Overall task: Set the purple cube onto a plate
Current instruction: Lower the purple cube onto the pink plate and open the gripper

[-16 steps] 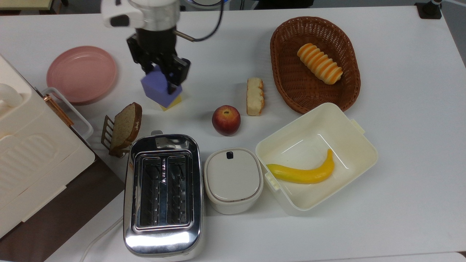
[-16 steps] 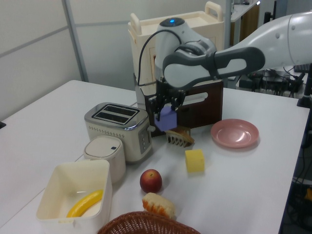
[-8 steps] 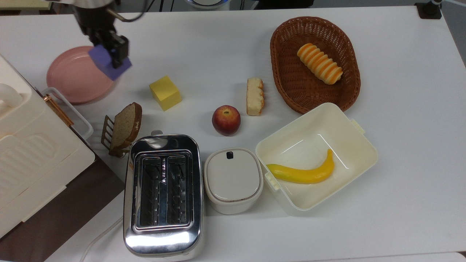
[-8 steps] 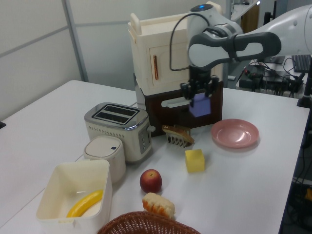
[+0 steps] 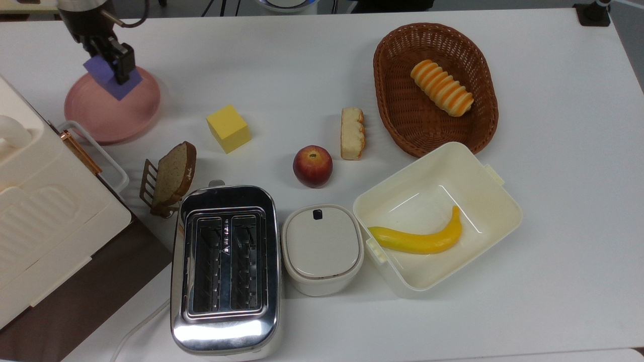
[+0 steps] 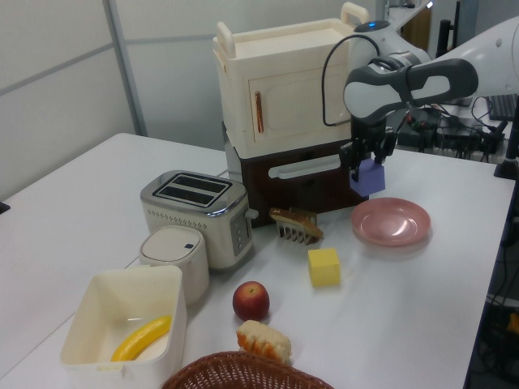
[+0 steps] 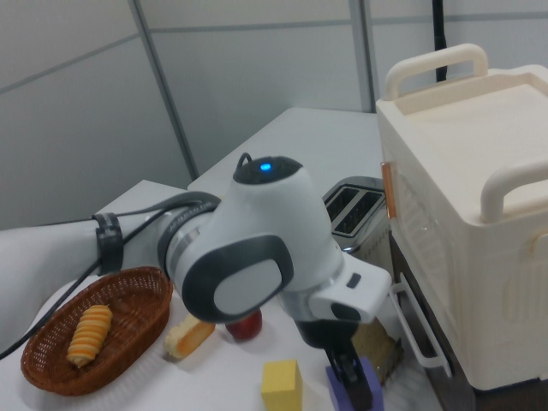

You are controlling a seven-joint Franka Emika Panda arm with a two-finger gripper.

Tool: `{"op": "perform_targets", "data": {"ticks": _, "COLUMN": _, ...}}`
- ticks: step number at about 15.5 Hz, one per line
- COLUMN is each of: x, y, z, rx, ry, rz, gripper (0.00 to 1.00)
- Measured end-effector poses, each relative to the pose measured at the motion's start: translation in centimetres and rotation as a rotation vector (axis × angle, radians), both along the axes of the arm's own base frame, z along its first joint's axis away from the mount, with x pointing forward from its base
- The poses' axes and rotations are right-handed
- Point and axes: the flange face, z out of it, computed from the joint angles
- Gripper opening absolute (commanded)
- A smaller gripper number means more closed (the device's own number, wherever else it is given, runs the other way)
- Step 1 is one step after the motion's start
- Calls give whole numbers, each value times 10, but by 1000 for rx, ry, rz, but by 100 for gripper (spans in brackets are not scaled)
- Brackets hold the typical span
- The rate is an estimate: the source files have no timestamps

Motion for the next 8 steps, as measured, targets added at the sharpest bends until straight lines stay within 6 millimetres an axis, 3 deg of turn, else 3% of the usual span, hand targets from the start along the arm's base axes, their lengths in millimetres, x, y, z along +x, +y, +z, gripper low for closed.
{"op": "perform_targets", "data": {"ticks": 3, "x": -6, "y": -13, "z": -11, "rx": -17, "ry": -21, "rz": -2, "gripper": 19}}
{"op": "perform_targets", "data": {"ticks": 8, "x": -13, "y": -14, "z": -45, "rx": -49, "ry": -30, "rz": 22, "gripper": 19}}
